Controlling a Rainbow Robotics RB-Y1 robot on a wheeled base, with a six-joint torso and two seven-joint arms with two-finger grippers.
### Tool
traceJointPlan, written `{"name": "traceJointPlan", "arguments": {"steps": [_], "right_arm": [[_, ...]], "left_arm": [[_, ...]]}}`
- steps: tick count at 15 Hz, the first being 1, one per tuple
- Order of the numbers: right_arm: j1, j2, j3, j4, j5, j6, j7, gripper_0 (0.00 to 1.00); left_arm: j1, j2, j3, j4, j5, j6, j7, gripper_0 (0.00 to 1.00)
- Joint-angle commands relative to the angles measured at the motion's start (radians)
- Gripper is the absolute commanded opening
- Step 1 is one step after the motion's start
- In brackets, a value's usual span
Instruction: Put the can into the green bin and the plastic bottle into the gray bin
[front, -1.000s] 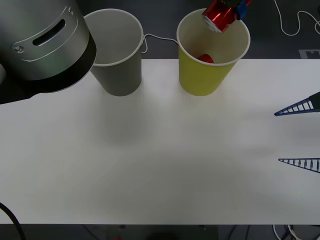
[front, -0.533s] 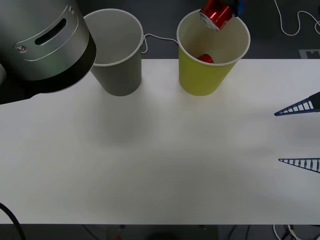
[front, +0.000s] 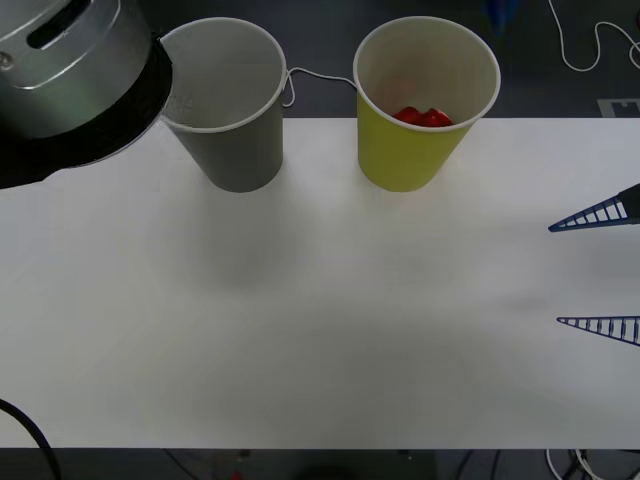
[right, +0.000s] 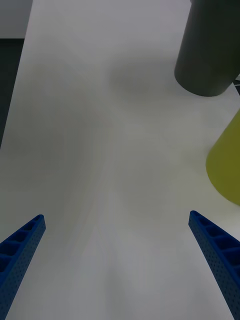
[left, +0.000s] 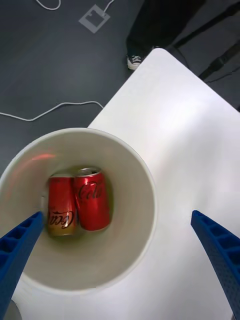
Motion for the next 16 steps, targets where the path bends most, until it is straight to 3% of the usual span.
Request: {"name": "traceJointPlan", "arguments": {"steps": [1,3,5,8,13,16], "right_arm": [[0.000,0.000,0.000,0.000,0.000,0.000,0.000,1.00],[0.000,0.000,0.000,0.000,0.000,0.000,0.000,1.00],[0.000,0.000,0.000,0.000,0.000,0.000,0.000,1.00],[0.000,0.000,0.000,0.000,0.000,0.000,0.000,1.00],[0.000,0.000,0.000,0.000,0.000,0.000,0.000,1.00],[0.000,0.000,0.000,0.000,0.000,0.000,0.000,1.00]], "left_arm": [[0.002,0.088,0.000,-0.028,0.056,-0.093,-0.043,1.00],[0.016,0.174,0.016,-0.085,0.055,-0.156,-0.060,1.00],[0.086,0.279,0.114,-0.186,-0.011,-0.202,-0.101,1.00],[0.253,0.481,0.234,-0.537,-0.119,-0.222,-0.084,1.00],[0.543,0.723,0.467,-0.864,-0.139,-0.281,-0.107,1.00],[0.704,0.820,0.617,-0.982,-0.136,-0.341,-0.140,1.00]]}}
